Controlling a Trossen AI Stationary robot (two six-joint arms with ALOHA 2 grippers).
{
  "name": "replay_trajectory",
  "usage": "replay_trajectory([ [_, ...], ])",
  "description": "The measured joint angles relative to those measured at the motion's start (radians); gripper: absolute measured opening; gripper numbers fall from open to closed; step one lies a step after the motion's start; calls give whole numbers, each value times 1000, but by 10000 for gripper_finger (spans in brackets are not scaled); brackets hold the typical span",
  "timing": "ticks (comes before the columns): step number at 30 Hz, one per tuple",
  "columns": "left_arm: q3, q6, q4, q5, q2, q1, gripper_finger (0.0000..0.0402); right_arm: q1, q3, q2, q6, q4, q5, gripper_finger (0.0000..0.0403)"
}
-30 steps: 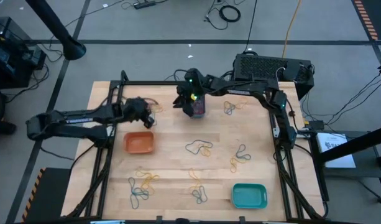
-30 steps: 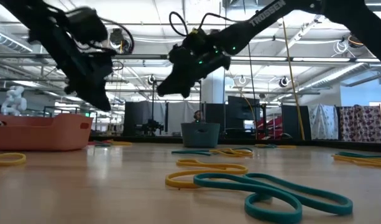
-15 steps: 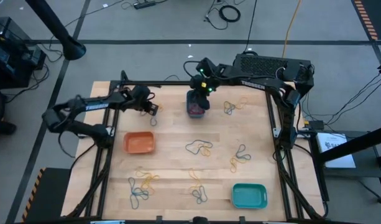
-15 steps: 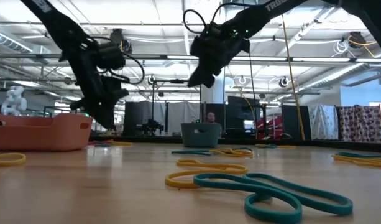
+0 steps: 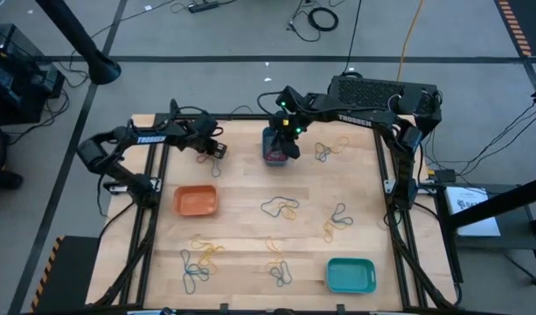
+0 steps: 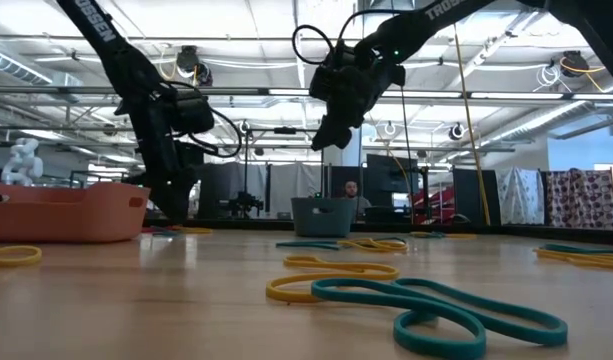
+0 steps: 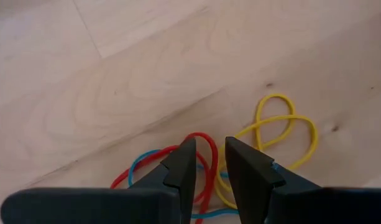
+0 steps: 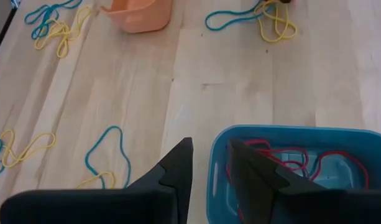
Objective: Sort rubber bands into baskets
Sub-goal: Put the red rubber band into the blue bin
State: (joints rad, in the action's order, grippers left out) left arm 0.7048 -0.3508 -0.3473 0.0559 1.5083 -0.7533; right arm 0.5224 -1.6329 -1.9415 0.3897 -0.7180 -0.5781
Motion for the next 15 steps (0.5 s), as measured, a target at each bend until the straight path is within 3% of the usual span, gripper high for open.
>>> replay_trajectory([
  [15,0,65,58,0,41,0,91,-1,0,0,-10,-12,0,96],
])
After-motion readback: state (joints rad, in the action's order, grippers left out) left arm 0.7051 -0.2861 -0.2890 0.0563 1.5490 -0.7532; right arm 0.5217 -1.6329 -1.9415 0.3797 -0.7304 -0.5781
